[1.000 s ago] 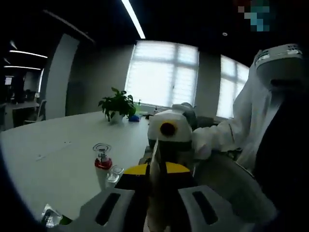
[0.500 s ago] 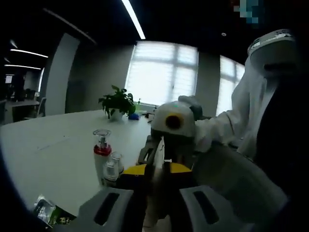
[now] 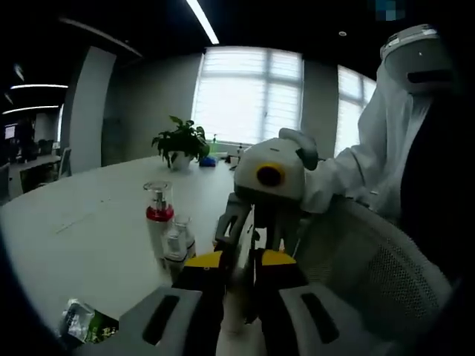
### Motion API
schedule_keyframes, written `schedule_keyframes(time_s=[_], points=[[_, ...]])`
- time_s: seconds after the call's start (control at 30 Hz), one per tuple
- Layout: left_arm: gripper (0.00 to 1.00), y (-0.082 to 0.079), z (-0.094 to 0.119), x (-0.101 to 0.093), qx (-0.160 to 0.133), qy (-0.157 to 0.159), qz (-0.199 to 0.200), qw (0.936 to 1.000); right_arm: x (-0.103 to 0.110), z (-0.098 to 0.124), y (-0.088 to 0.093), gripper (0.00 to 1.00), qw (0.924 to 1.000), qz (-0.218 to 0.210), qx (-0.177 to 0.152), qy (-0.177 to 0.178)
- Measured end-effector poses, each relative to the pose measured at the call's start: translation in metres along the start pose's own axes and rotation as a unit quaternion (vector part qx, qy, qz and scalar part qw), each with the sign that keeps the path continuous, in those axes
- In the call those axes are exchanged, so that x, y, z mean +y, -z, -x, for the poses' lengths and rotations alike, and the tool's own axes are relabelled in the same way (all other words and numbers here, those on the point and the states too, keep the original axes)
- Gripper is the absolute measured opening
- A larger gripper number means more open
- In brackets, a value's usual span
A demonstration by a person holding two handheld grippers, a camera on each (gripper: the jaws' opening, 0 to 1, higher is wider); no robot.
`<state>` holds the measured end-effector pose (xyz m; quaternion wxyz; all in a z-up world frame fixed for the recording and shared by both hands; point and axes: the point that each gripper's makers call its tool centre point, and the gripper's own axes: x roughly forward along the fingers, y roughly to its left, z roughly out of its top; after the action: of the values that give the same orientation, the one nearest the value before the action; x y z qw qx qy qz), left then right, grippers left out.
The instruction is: Arrange the skincare products in the storage area until every visible bottle or jar stands upright without overlapping.
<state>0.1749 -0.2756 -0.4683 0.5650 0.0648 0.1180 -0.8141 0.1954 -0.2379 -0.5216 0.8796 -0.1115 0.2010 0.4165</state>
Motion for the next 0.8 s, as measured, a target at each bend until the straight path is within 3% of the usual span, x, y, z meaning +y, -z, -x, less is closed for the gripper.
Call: schedule_keyframes(time_s=[0.4, 0.53, 0.8], points=[[0.14, 0.006, -0.001, 0.002, 0.010, -0.009, 0.009, 0.9999, 0.001, 0.012, -0.003, 0.17, 0.9999, -0.006, 0.007, -0.011], [0.15, 0.011, -0.001, 0.002, 0.022, -0.015, 0.003, 0.9996, 0.005, 0.022, 0.002, 0.19, 0.9991, 0.007, 0.035, -0.021], [0.17, 0.033, -0.003, 0.001, 0.058, -0.015, 0.003, 0.9982, 0.011, 0.053, -0.011, 0.16, 0.9946, 0.020, 0.093, -0.042]])
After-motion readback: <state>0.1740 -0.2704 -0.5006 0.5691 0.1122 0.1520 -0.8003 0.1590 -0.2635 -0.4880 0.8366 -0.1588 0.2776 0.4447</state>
